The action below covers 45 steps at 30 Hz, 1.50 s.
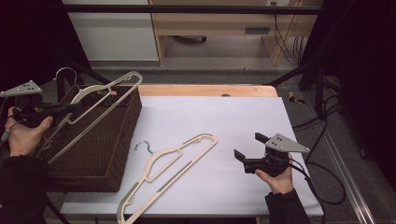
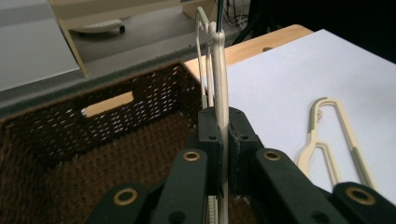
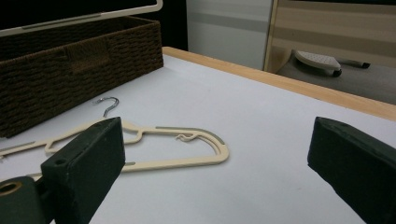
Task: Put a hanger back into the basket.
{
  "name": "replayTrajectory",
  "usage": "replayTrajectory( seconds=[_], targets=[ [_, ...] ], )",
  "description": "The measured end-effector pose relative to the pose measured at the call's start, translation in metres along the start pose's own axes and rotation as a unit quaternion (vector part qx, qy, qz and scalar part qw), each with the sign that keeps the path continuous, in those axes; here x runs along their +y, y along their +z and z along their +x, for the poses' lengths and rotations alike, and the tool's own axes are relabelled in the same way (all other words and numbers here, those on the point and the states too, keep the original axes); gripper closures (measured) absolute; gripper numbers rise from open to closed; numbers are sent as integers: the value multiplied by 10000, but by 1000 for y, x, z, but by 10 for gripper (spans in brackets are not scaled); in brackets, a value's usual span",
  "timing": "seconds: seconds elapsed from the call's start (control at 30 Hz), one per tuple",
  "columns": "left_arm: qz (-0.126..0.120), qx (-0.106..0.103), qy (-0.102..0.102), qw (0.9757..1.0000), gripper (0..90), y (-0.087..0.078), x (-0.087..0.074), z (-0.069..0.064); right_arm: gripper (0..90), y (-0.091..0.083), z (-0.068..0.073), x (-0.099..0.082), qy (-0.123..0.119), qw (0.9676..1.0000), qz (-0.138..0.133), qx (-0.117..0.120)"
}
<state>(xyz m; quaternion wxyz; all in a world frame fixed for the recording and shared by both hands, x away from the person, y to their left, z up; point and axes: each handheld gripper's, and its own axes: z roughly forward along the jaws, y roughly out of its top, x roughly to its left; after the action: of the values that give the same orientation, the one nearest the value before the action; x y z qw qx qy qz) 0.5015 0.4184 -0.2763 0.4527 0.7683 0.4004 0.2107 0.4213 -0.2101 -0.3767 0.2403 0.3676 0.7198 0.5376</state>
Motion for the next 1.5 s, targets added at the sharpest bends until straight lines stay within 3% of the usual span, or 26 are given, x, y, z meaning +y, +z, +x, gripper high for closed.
replayTrajectory(
  seconds=[0.13,0.4,0.6,0.83,1.0,1.07,1.1,1.23,1.37,1.5],
  targets=[
    [58,73,-60,9999,858,0,-11,15,43,0,-1,0,-23,10000,22,-12],
    [266,-39,-254,9993,859,-1,-34,36,44,1,-1,0,-5,10000,43,-36],
    [604,100,-272,9978,859,14,-56,34,44,4,0,-1,-13,10000,89,-22],
    [493,-23,-505,9975,850,28,-75,26,48,8,1,-2,23,10000,91,8],
    [585,46,-652,9961,832,35,-83,22,51,10,1,-2,26,9999,96,34],
    [698,126,-679,9952,825,37,-84,21,53,11,2,-2,28,9999,111,47],
    [778,207,-812,9934,822,39,-85,21,54,11,2,-2,34,9999,92,36],
    [1115,393,-924,9887,746,37,-86,22,59,13,6,3,-22,10000,77,41],
    [1099,546,-1034,9870,686,29,-86,23,64,19,15,13,-52,9998,48,159],
    [971,873,-1085,9855,586,21,-86,20,66,29,25,24,-68,9997,2,236]
  ],
)
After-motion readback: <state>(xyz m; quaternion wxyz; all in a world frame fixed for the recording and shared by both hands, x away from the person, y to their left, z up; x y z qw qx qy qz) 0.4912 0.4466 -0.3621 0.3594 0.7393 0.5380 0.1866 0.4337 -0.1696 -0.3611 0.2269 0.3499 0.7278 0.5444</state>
